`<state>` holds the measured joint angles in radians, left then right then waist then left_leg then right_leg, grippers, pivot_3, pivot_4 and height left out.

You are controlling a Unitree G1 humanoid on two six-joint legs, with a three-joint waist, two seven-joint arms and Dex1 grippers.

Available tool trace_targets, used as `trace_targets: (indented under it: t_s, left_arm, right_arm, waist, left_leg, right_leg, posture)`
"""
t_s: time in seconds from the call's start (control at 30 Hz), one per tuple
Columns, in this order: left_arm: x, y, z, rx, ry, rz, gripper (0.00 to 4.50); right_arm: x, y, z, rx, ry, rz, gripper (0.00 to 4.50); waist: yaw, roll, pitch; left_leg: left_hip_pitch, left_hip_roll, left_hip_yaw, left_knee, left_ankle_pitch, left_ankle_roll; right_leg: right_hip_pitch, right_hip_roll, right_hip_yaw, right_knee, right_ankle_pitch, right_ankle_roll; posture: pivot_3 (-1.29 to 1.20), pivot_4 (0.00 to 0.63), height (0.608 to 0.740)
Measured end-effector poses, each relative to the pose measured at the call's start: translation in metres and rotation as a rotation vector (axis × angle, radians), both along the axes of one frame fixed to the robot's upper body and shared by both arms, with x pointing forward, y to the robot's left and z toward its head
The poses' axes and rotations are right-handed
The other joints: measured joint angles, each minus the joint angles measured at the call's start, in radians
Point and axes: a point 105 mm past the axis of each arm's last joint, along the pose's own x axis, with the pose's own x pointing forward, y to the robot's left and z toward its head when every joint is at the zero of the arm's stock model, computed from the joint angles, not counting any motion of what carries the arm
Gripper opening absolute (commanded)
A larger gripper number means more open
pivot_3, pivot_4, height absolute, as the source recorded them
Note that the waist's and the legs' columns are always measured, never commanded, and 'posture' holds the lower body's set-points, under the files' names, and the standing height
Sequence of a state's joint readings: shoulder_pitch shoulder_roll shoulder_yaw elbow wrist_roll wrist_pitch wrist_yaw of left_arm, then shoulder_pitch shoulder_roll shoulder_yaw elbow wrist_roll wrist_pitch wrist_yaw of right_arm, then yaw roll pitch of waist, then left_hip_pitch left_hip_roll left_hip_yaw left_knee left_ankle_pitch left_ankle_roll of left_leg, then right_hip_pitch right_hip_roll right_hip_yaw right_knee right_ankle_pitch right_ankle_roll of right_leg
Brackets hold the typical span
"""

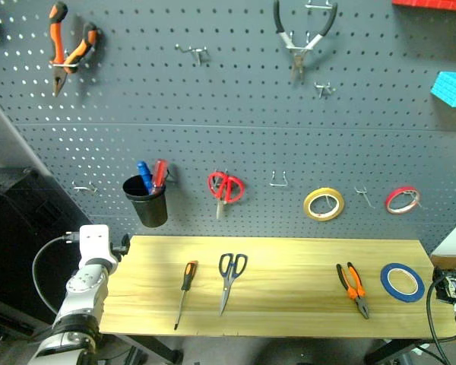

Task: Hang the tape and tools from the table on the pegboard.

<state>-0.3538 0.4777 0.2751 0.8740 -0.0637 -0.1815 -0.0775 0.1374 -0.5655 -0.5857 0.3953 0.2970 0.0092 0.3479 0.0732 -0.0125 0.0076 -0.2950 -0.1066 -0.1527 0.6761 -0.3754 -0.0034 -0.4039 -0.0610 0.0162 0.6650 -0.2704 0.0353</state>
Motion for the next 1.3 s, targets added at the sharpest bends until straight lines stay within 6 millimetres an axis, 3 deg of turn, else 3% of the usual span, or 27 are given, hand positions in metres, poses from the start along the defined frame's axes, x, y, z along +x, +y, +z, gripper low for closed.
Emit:
trace_targets:
  t_s: [0.27, 0.43, 0.53, 0.63, 0.77, 0.9, 1.07, 1.2, 1.3]
  left_arm:
    - [0.003, -0.007, 0.003, 0.067, -0.004, -0.044, 3.67]
    - [0.001, -0.002, 0.003, 0.098, 0.005, -0.010, 3.67]
    - [-0.002, -0.004, -0.005, 0.042, 0.032, -0.031, 3.67]
    - [-0.006, -0.019, -0.015, -0.100, 0.038, -0.086, 3.67]
    - [-0.011, -0.044, -0.016, -0.188, 0.034, -0.166, 3.67]
    - [-0.012, -0.091, -0.005, -0.215, 0.052, -0.367, 3.67]
    - [-0.016, -0.157, 0.016, -0.117, 0.093, -0.716, 3.67]
    - [-0.027, -0.191, 0.025, -0.147, 0.189, -0.895, 3.67]
    - [-0.027, -0.204, 0.031, -0.152, 0.248, -0.956, 3.67]
  right_arm:
    - [0.000, 0.001, 0.000, 0.003, 0.000, 0.006, 4.50]
    - [0.000, 0.014, -0.005, 0.002, 0.014, 0.059, 4.50]
    - [0.000, 0.020, -0.008, 0.003, 0.031, 0.080, 4.50]
    - [-0.003, 0.024, -0.013, 0.007, 0.067, 0.091, 4.50]
    - [-0.011, 0.038, -0.020, 0.027, 0.118, 0.121, 4.50]
    - [-0.018, 0.062, -0.029, 0.066, 0.187, 0.168, 4.50]
    - [-0.012, 0.083, -0.022, 0.085, 0.197, 0.229, 4.50]
    - [-0.005, 0.088, -0.018, 0.087, 0.239, 0.289, 4.50]
    - [0.008, 0.088, -0.012, 0.076, 0.256, 0.332, 4.50]
  waist:
    - [0.000, 0.000, 0.000]
    - [0.001, 0.000, 0.000]
    - [0.000, 0.000, 0.000]
    - [0.000, 0.000, 0.000]
    - [0.000, -0.001, 0.004]
    - [0.000, 0.004, 0.019]
    - [-0.016, 0.011, 0.048]
    - [-0.035, 0.014, 0.082]
    - [-0.052, 0.012, 0.110]
  left_leg:
    - [0.000, 0.000, 0.000, 0.000, 0.000, 0.000]
    - [0.000, 0.000, 0.000, 0.000, 0.000, 0.000]
    - [0.000, 0.000, 0.000, 0.000, 0.000, 0.000]
    - [0.000, 0.000, 0.000, 0.000, 0.000, 0.000]
    - [-0.001, 0.001, 0.000, 0.000, -0.001, 0.001]
    - [-0.001, 0.001, 0.000, 0.001, -0.001, 0.001]
    - [-0.001, 0.001, 0.000, 0.001, -0.001, 0.001]
    - [-0.002, 0.001, 0.001, 0.001, -0.001, 0.002]
    - [-0.002, 0.002, 0.001, 0.001, -0.001, 0.001]
  right_leg:
    - [0.000, 0.000, 0.000, 0.000, 0.000, 0.000]
    - [0.000, 0.000, 0.000, 0.000, 0.000, 0.000]
    - [0.000, 0.000, 0.000, 0.000, 0.000, 0.000]
    - [0.000, 0.000, 0.000, 0.000, 0.000, 0.000]
    - [0.000, 0.000, 0.000, -0.001, 0.000, 0.000]
    - [0.000, 0.000, 0.001, -0.001, 0.000, 0.000]
    - [0.000, 0.000, 0.001, -0.001, 0.000, 0.001]
    - [-0.001, 0.000, 0.000, -0.001, 0.000, 0.001]
    - [-0.001, 0.000, 0.000, -0.001, 0.000, 0.000]
  posture:
    - [0.07, 0.000, 0.740]
    - [0.07, 0.000, 0.740]
    - [0.07, 0.003, 0.740]
    - [0.07, 0.024, 0.740]
    - [0.05, 0.055, 0.740]
    - [0.03, 0.088, 0.740]
    - [0.01, 0.132, 0.740]
    - [0.00, 0.167, 0.740]
    - [0.00, 0.190, 0.740]
